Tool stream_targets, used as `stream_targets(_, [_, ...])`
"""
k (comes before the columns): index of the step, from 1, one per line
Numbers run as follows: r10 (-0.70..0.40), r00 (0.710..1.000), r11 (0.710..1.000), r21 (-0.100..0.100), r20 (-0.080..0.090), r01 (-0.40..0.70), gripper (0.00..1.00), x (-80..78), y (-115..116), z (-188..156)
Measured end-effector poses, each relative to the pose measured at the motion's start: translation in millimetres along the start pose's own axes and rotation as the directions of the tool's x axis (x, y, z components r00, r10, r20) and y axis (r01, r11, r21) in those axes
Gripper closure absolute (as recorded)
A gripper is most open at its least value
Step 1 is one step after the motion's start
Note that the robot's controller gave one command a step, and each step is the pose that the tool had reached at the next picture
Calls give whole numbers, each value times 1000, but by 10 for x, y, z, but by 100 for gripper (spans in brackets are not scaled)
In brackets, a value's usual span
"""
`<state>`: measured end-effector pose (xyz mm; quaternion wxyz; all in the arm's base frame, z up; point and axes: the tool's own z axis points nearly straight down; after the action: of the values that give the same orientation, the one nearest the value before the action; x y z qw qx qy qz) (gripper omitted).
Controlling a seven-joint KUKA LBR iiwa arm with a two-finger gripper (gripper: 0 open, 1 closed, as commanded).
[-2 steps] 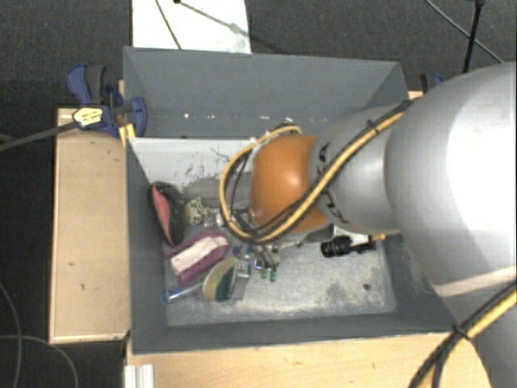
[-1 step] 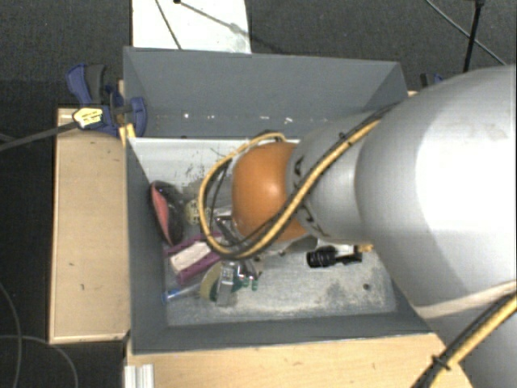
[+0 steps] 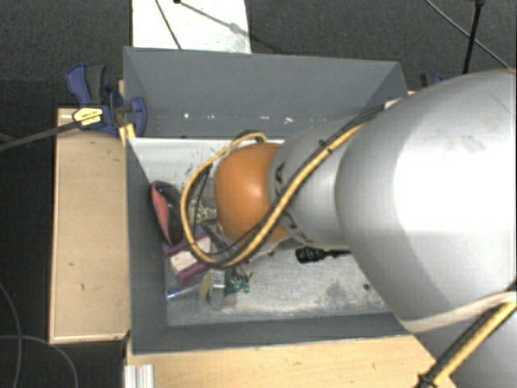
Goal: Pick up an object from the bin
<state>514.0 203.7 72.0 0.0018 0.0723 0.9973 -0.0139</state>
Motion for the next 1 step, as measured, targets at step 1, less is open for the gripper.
stream_targets(1, [-89,996,996,13,-20,89,0,-164,126,19])
